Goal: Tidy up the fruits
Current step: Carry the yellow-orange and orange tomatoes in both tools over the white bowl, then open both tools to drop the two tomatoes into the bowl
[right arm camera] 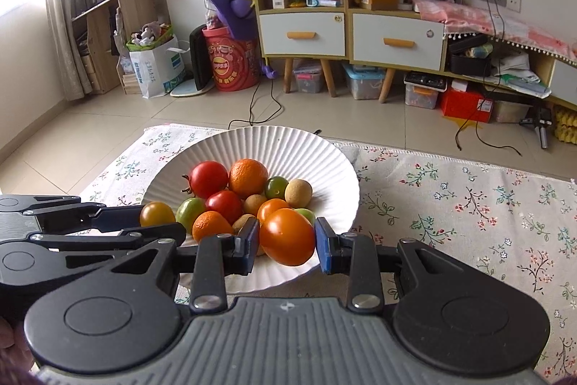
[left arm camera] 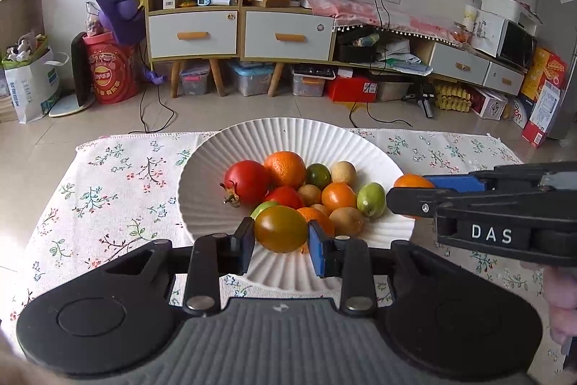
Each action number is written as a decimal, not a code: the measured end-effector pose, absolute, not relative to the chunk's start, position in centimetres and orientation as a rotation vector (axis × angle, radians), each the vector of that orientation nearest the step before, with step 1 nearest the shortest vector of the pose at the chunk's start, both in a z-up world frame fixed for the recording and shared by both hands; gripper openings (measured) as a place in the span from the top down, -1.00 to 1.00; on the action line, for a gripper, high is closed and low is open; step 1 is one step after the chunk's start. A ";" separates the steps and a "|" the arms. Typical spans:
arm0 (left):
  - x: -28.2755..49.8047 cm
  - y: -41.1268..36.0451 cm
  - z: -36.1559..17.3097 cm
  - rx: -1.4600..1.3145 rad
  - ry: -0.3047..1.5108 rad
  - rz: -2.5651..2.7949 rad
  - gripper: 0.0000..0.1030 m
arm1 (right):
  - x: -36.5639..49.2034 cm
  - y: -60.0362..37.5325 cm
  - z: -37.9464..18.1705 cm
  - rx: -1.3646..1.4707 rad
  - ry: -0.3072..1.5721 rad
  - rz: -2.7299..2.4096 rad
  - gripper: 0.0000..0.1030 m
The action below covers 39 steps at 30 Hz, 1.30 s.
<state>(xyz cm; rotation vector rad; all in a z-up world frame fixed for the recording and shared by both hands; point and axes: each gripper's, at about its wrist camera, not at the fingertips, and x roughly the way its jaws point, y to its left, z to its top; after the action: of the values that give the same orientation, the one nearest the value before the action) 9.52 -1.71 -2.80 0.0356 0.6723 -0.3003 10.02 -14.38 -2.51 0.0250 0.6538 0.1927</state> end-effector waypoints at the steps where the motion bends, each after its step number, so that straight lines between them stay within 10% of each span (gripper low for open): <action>1: 9.8 -1.8 -2.6 0.030 0.669 -0.300 0.32 | 10.2 -14.4 -2.5 0.028 0.653 0.190 0.42; 32: 20.3 -1.1 -3.4 -0.109 0.836 -0.387 0.31 | 17.3 -14.9 -4.1 0.144 0.648 0.247 0.37; 39: 19.5 -1.0 -2.4 -0.102 0.808 -0.358 -0.22 | 16.7 -16.0 -2.9 0.166 0.643 0.196 0.18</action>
<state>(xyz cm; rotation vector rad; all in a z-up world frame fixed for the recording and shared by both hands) 19.47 -1.02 -2.35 -0.1017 0.8079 -0.3576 16.71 -15.98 -2.93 0.1658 0.6428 0.1960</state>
